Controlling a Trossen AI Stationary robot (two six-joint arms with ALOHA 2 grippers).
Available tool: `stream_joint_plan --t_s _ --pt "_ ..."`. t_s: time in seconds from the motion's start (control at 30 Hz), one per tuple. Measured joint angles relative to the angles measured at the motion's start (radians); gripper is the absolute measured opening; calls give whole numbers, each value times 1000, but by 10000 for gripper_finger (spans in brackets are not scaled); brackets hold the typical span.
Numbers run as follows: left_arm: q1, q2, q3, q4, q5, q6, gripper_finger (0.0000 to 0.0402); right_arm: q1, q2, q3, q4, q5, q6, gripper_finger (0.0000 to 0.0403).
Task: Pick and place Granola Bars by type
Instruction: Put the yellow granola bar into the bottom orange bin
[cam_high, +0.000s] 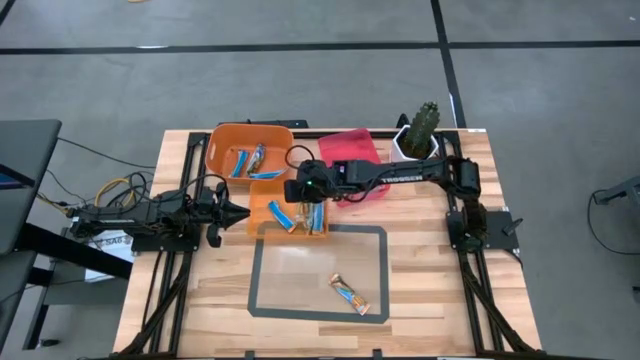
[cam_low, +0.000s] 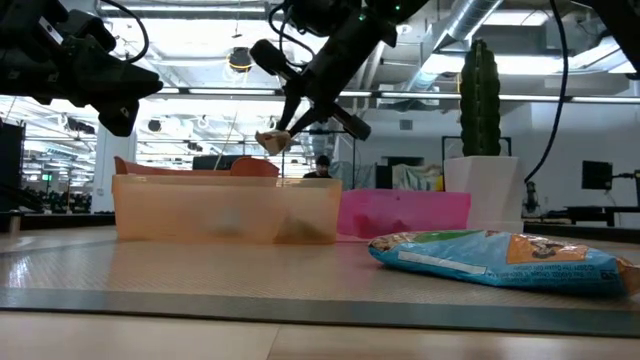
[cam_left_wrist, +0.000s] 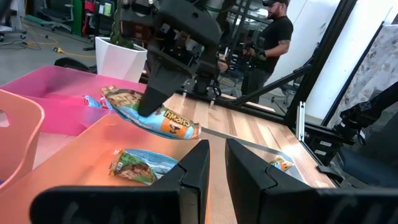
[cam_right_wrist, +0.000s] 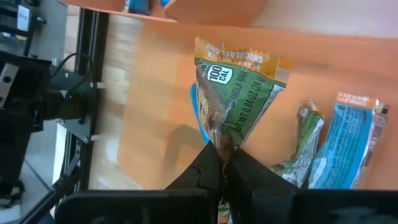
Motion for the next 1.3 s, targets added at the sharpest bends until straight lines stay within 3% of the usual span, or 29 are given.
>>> stream_joint_plan --t_s 1.3 --pt "0 0 0 0 0 0 44 -18 97 14 -3 -22 69 1"
